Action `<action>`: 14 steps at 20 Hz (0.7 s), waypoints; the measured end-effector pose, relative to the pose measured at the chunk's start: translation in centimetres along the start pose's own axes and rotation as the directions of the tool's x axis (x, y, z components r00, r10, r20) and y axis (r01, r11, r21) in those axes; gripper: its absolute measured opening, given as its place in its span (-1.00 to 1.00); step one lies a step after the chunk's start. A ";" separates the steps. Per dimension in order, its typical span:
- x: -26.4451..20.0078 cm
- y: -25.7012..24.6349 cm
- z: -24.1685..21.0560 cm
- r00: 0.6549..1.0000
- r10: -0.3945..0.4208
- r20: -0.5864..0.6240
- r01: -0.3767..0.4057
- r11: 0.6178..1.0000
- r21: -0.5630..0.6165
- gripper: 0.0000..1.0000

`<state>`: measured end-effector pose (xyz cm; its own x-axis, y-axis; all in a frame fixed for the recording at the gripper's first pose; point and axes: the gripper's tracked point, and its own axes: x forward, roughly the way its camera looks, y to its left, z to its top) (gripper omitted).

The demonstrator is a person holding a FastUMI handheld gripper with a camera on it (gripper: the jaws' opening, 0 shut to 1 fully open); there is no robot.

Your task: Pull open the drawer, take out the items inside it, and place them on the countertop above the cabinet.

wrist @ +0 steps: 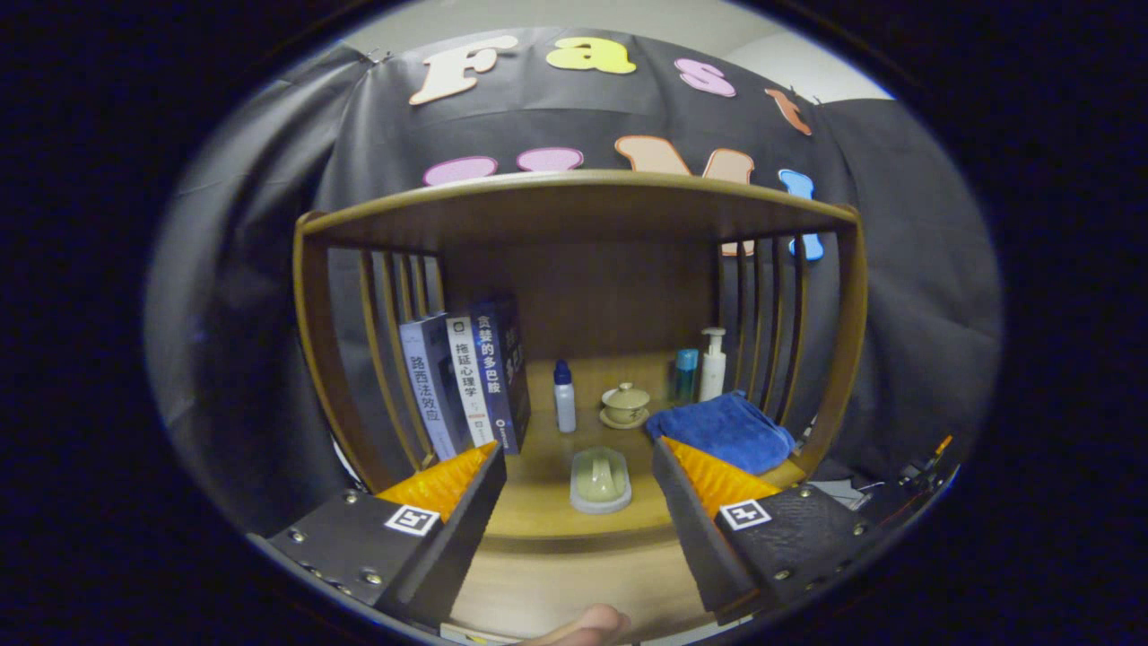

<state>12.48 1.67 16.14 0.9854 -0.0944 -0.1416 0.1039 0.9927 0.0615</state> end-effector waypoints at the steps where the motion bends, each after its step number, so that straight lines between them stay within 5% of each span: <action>1: -1.5 -0.3 -0.3 1.000 0.000 0.014 0.000 1.000 0.000 0.95; 14: -13.9 -4.1 -15.6 1.000 -0.001 0.007 0.001 1.000 -0.013 0.96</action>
<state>-3.75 0.07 2.43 0.9862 -0.0960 -0.1348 0.1032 0.9935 0.0480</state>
